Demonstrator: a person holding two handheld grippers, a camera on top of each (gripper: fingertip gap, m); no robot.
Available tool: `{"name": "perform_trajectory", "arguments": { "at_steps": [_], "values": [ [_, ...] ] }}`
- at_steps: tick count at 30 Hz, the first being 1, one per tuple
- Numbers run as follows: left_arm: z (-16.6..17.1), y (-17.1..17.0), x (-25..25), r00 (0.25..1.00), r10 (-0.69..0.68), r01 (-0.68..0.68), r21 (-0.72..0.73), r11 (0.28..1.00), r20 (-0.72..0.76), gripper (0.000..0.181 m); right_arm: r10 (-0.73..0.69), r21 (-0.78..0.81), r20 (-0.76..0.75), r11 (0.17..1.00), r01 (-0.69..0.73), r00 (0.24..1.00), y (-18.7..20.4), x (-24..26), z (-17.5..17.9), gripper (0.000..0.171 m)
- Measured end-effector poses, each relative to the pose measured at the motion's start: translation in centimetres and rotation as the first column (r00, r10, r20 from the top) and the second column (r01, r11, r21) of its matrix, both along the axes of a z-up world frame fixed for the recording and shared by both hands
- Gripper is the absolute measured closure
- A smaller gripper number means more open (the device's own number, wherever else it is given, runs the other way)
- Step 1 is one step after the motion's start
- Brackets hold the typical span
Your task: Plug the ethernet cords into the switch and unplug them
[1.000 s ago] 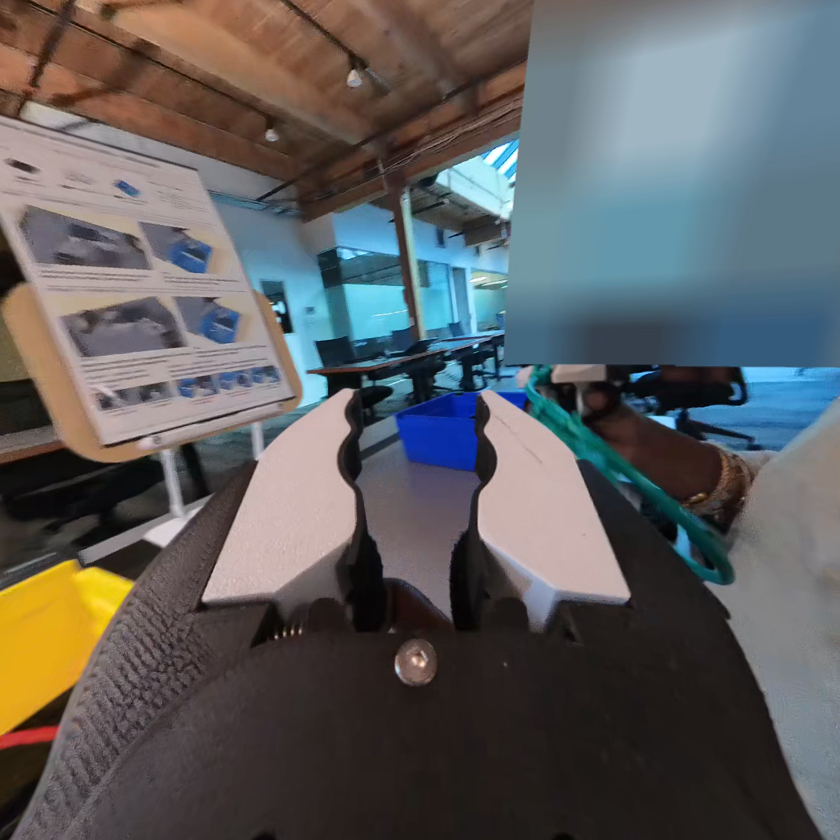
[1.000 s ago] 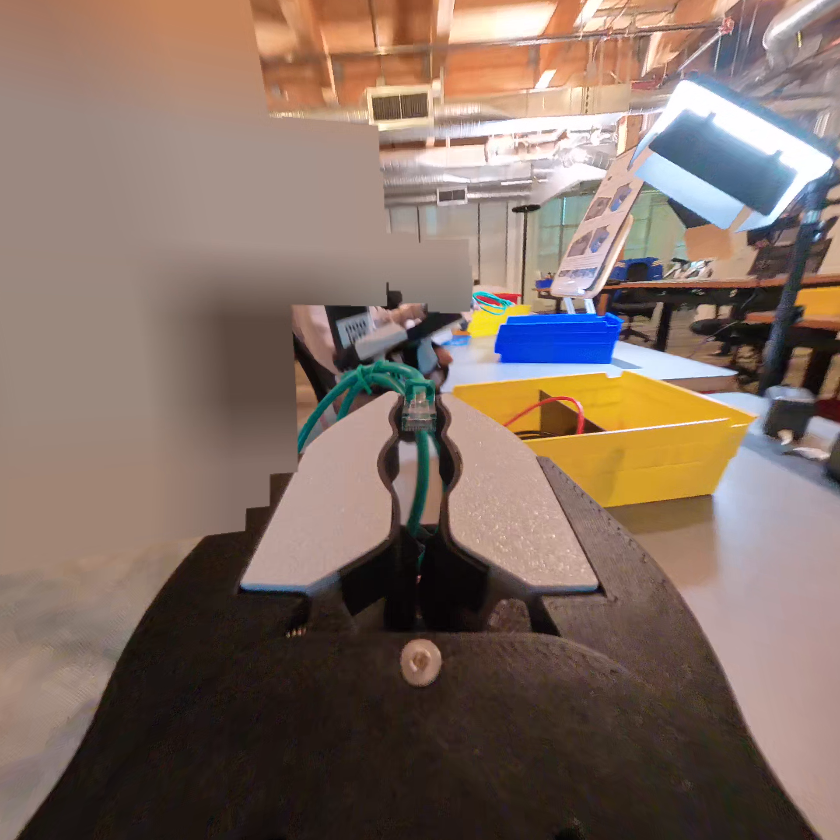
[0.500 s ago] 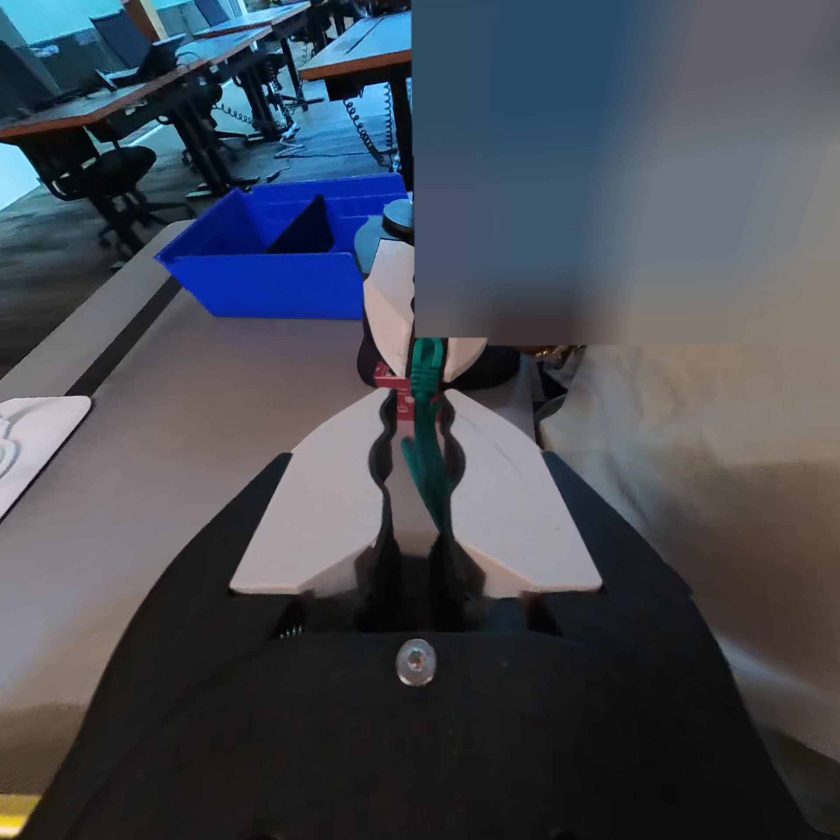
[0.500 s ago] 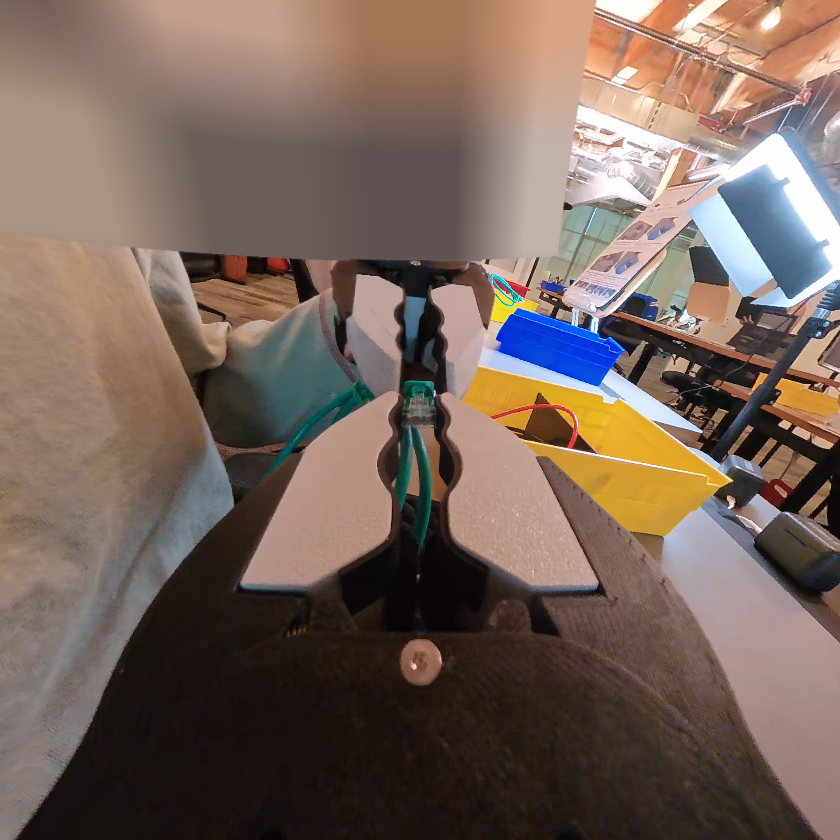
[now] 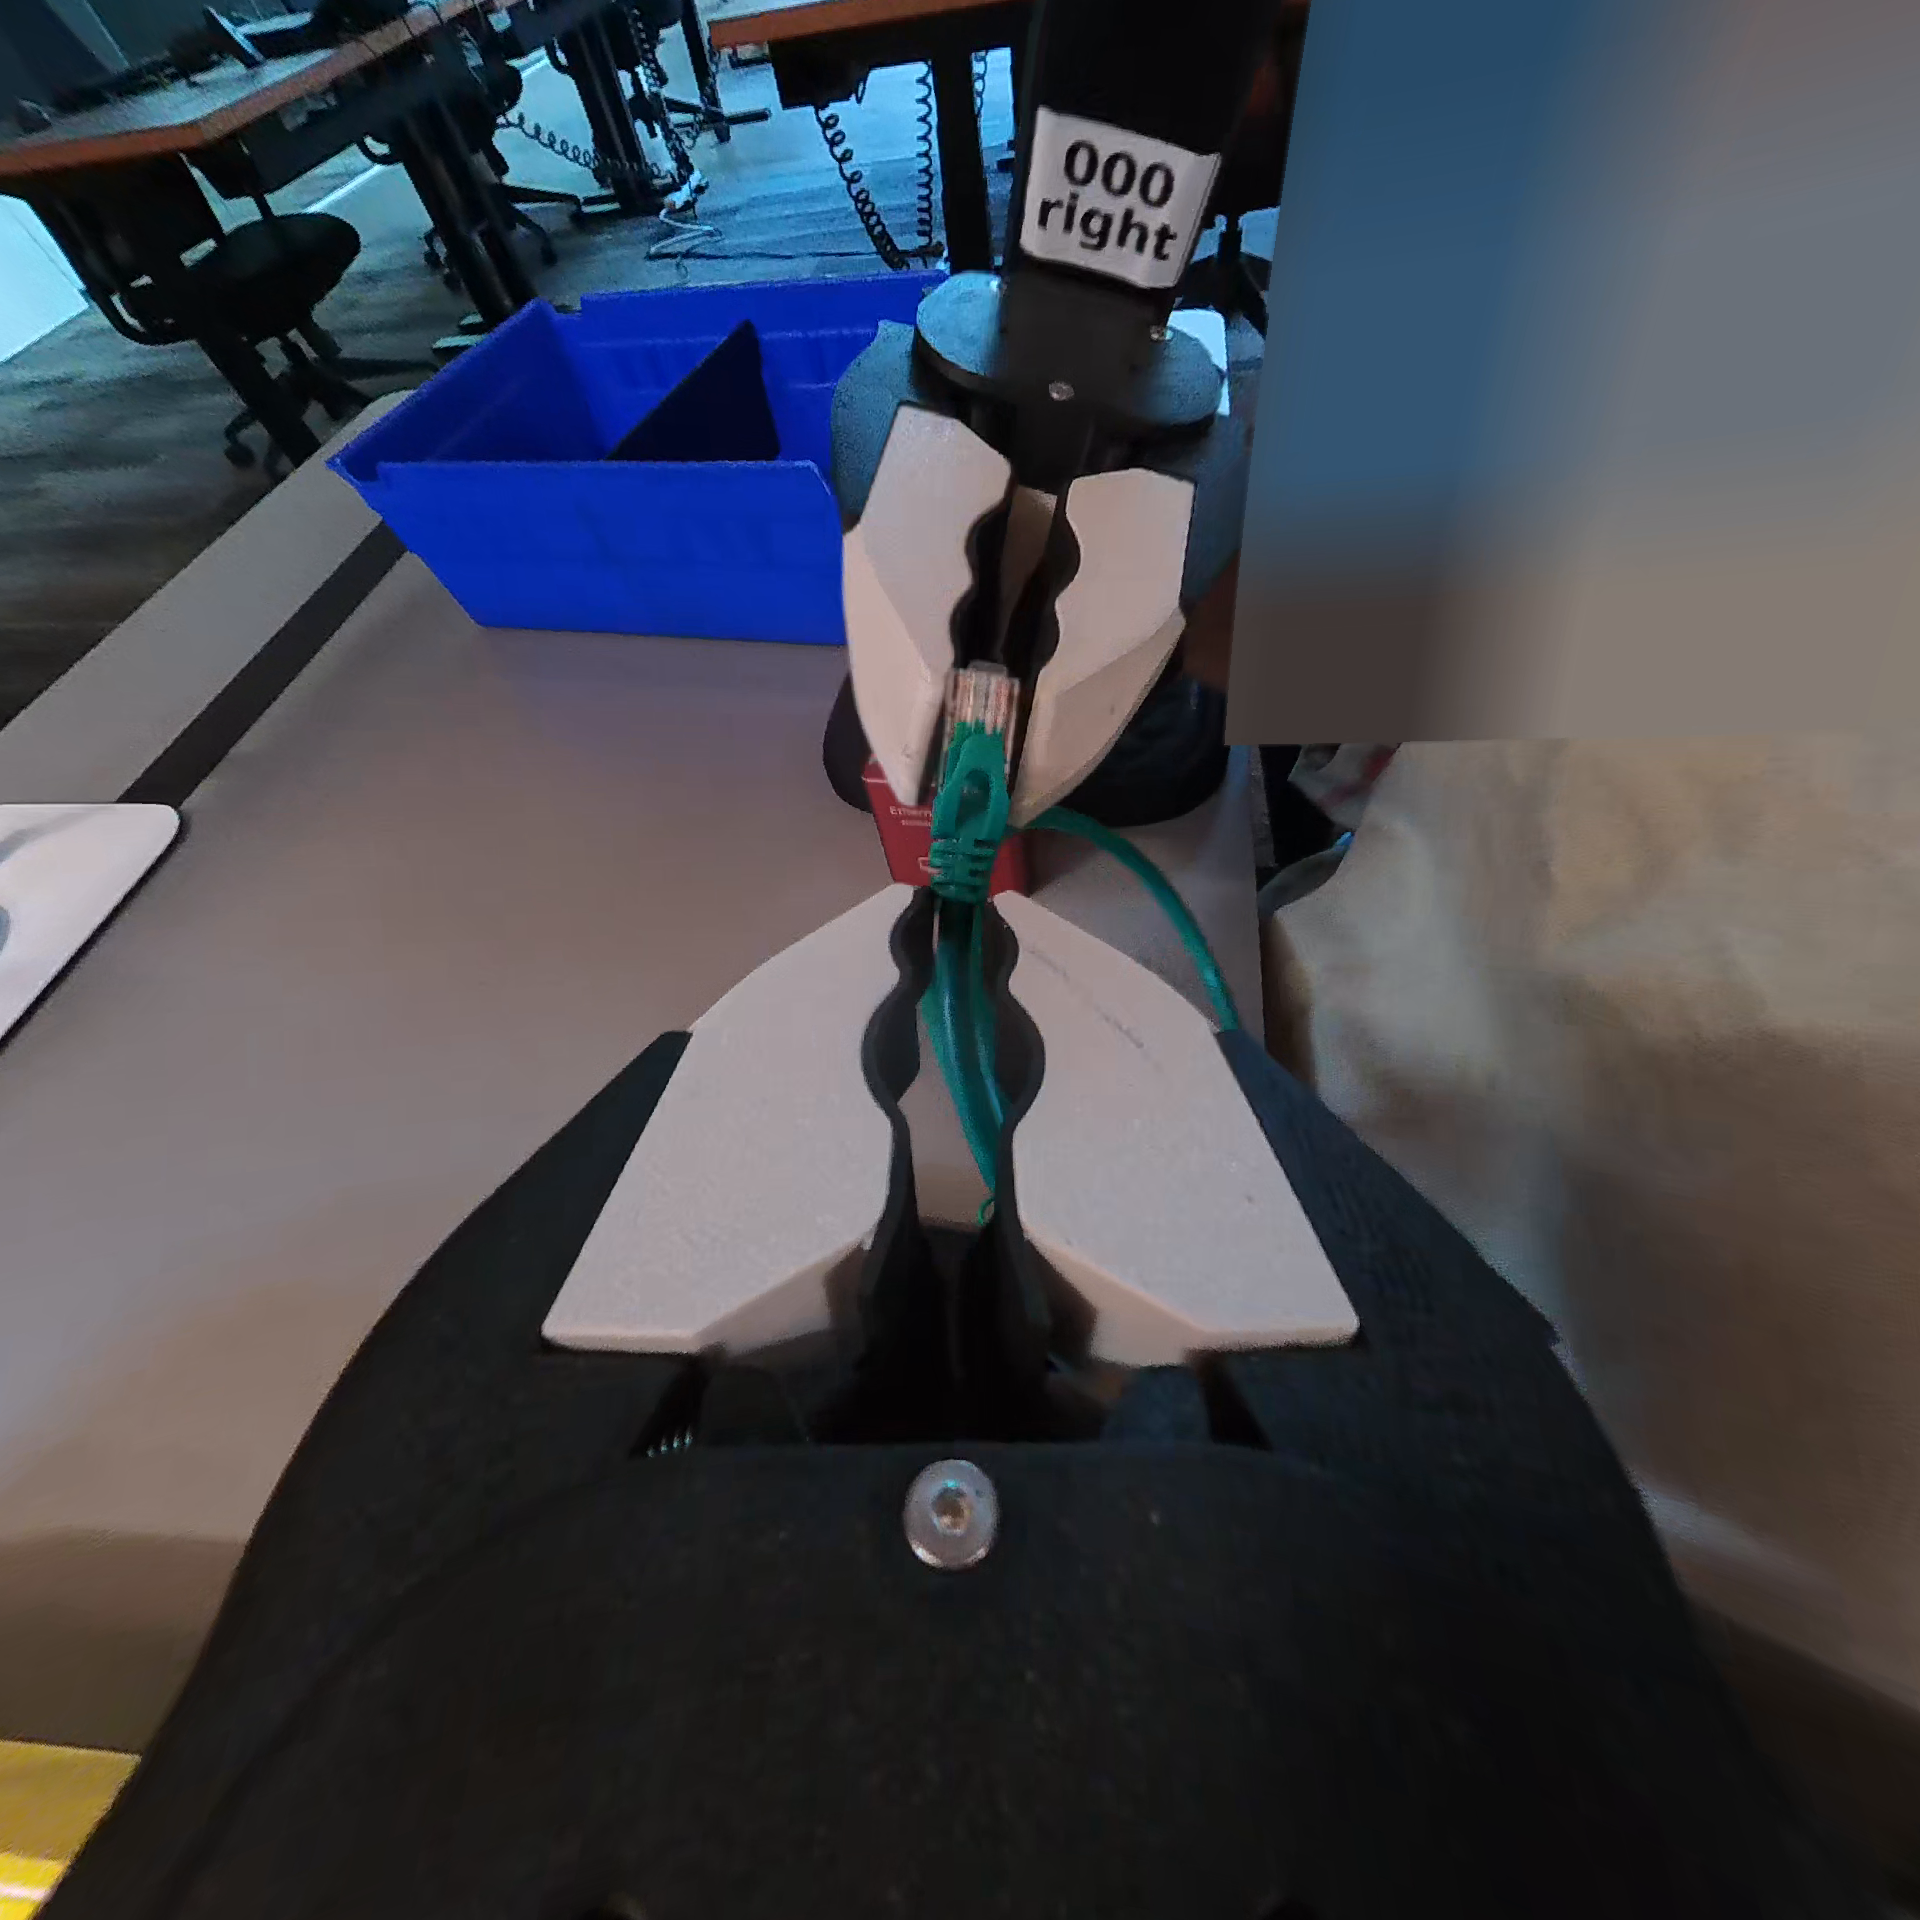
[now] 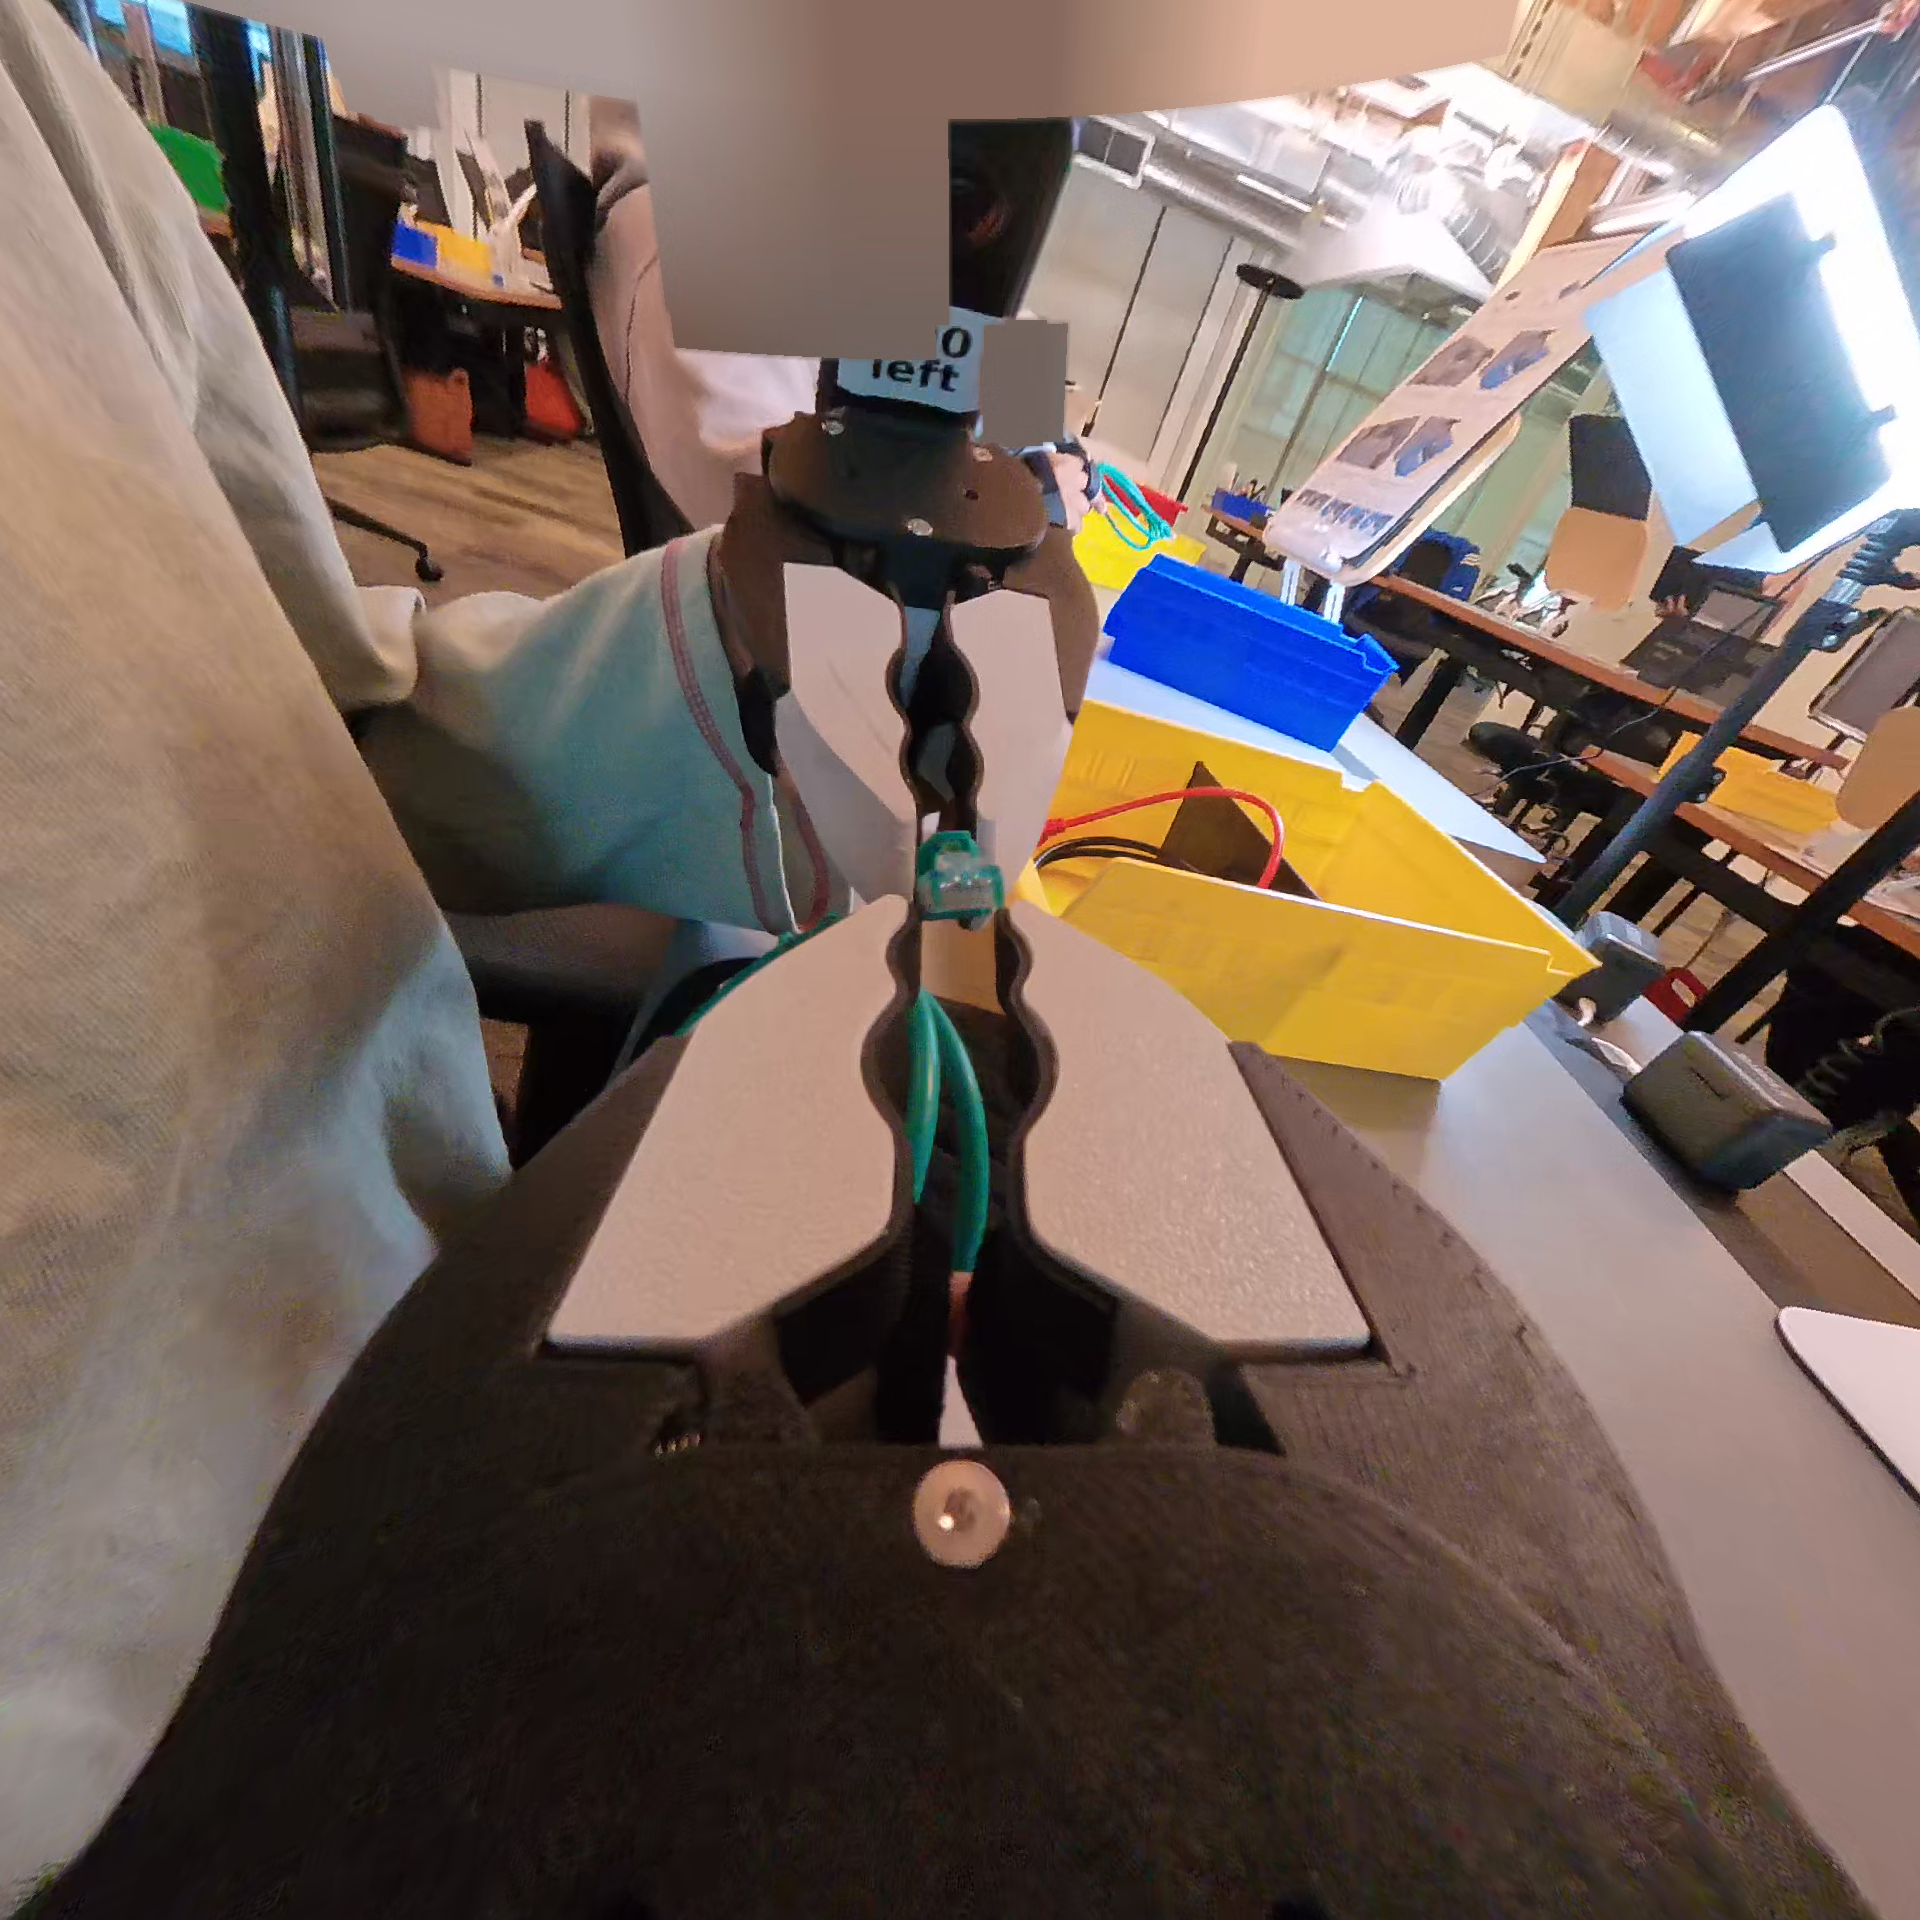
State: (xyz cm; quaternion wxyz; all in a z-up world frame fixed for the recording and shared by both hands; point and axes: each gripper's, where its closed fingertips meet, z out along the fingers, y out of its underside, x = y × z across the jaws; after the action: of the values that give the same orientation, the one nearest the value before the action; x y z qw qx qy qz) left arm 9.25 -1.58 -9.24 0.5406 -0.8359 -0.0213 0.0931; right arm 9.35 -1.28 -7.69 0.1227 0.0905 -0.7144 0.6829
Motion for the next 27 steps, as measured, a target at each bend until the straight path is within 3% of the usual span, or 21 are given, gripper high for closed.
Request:
{"name": "perform_trajectory", "arguments": {
  "at_steps": [6, 9, 12, 16, 20, 24, 27],
  "values": [
    [0.1, 0.5, 0.4, 0.999, -0.036, 0.037, 0.066, 0.997, -0.017, 0.171, 0.072, -0.075, 0.070, 0.995, -0.066, 0.995, 0.4, 0.5, 0.2, 0.159],
    [0.3, 0.8, 0.4, 0.999, -0.039, 0.042, 0.142, 0.989, -0.029, 0.155, 0.105, -0.136, 0.108, 0.987, -0.090, 0.989, 0.6, 0.6, 0.7, 0.171],
    [-0.1, 1.0, 0.6, 0.998, -0.054, 0.057, 0.165, 0.985, -0.019, 0.168, 0.128, -0.157, 0.127, 0.982, -0.107, 0.984, 0.7, 0.7, 0.9, 0.171],
    [-2.0, 0.9, -0.2, 1.000, 0.000, 0.000, 0.109, 0.994, 0.003, 0.169, 0.045, -0.043, 0.105, 0.998, -0.041, 0.993, 0.6, 0.0, -0.3, 0.171],
    [-2.8, 1.0, 0.1, 1.000, -0.013, 0.013, 0.066, 0.998, -0.006, 0.169, -0.029, 0.170, -0.003, 0.985, 0.029, 1.000, 0.5, 0.3, -1.8, 0.145],
    [-2.5, 1.3, 0.3, 0.999, -0.031, 0.032, 0.059, 0.998, -0.025, 0.169, -0.056, 0.317, -0.078, 0.945, 0.078, 0.995, 0.3, 0.0, -2.9, 0.145],
    [-2.4, 1.3, 0.2, 0.999, -0.025, 0.027, 0.058, 0.998, -0.036, 0.169, -0.024, 0.333, -0.059, 0.942, 0.042, 0.998, 0.2, 0.1, -3.1, 0.158]
  ]
}}
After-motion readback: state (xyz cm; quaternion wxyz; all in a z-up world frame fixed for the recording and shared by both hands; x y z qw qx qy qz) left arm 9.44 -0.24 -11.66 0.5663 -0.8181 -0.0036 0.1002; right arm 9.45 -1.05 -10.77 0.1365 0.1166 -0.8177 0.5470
